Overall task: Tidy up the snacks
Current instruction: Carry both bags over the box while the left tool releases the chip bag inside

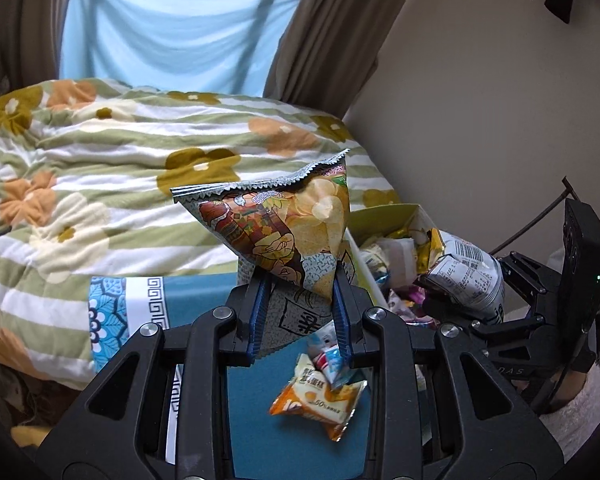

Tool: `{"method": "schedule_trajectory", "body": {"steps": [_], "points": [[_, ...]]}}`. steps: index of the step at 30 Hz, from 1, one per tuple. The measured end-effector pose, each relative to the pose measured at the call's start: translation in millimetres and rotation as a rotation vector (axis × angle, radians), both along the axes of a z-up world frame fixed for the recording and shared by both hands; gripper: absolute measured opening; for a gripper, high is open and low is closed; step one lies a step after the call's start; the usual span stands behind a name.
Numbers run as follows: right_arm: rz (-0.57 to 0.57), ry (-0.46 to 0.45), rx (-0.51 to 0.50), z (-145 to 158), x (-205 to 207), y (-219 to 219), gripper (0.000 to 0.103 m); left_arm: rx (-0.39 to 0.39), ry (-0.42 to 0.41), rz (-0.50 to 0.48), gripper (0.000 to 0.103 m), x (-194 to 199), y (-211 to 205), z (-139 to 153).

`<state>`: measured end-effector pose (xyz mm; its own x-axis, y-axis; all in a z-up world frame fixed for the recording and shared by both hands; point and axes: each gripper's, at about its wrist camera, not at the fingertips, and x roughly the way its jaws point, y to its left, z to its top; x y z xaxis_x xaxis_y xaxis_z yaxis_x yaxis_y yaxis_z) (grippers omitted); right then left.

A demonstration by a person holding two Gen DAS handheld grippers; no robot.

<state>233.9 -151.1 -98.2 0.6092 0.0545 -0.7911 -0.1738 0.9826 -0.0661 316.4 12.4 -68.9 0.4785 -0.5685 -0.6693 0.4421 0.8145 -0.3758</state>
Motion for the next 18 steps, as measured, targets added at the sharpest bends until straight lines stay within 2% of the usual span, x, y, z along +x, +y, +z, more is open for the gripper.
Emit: {"method": "schedule_trajectory", "body": {"steps": [4,9,14,18], "points": [[-0.081,-0.026,-0.009,19.9,-12.3,-57.0,0.072,-0.018,-0.004,-0.050,0.026,-12.7,-61.9,8.2],[-0.149,-0.029,0.003,24.4,-28.2,-127.0,0.071,-0.023,0.025,-0.115,0.026,-25.9,-144.1,0.7],[-0.192,-0.022,0.022,18.1,-42.8,-187.3,0.071,0.004,0.080,-0.157,0.026,-36.6,-220.1,-24.2],[-0.203,-0.016,0.042,13.0,-49.7,-225.9,0.071,0.033,0.162,-0.168,0.026,-42.6,-265.9,-55.0]]}}
